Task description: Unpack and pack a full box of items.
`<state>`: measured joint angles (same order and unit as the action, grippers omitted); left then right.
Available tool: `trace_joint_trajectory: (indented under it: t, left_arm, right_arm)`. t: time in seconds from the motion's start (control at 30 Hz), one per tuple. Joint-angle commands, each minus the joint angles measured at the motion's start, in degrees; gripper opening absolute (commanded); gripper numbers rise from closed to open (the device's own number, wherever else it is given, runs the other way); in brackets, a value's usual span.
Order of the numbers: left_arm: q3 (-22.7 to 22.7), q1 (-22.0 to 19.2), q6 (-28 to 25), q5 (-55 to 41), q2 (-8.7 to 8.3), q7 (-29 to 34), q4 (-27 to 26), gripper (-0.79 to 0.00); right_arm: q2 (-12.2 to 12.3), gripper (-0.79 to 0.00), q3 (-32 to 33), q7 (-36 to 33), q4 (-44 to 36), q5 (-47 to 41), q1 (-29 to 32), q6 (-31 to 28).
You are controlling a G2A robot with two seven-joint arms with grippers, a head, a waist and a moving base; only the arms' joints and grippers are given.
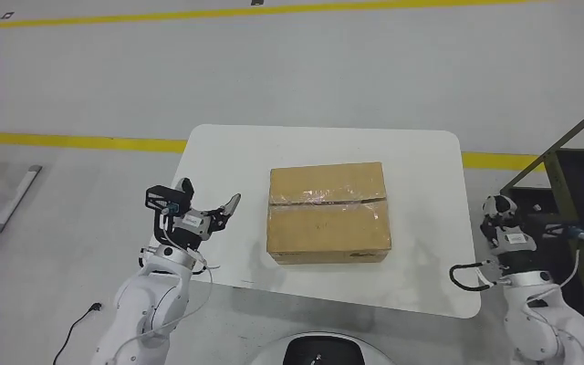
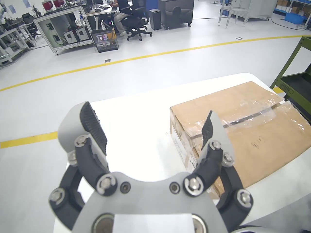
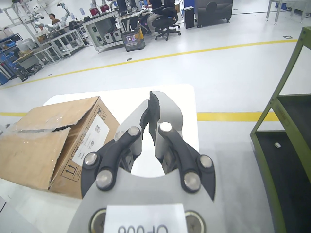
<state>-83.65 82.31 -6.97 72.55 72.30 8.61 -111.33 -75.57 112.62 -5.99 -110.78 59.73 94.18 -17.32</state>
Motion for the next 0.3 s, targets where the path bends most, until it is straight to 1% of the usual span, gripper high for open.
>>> trace_joint_trajectory:
  t: [0.0, 0.03, 0.1, 0.17, 0.2, 0.27]
  left_arm:
    - [0.0, 0.0, 0.0, 0.0, 0.00, 0.0, 0.0, -0.001]
    - [0.0, 0.0, 0.0, 0.0, 0.00, 0.0, 0.0, 0.000]
    - [0.0, 0.0, 0.0, 0.0, 0.00, 0.0, 0.0, -0.001]
    - [0.0, 0.0, 0.0, 0.0, 0.00, 0.0, 0.0, 0.000]
    - [0.0, 0.0, 0.0, 0.0, 0.00, 0.0, 0.0, 0.000]
    - [0.0, 0.0, 0.0, 0.0, 0.00, 0.0, 0.0, -0.001]
  right_arm:
    - [0.0, -0.740, 0.0, 0.0, 0.0, 0.0, 0.0, 0.0]
    - [0.0, -0.689, 0.0, 0.0, 0.0, 0.0, 0.0, 0.0]
    - [0.0, -0.538, 0.0, 0.0, 0.1, -0.1, 0.0, 0.0]
    - [0.0, -0.451, 0.0, 0.0, 0.1, -0.1, 0.0, 0.0]
    - [0.0, -0.426, 0.0, 0.0, 0.1, -0.1, 0.0, 0.0]
    - [0.0, -0.415, 0.0, 0.0, 0.1, -0.1, 0.0, 0.0]
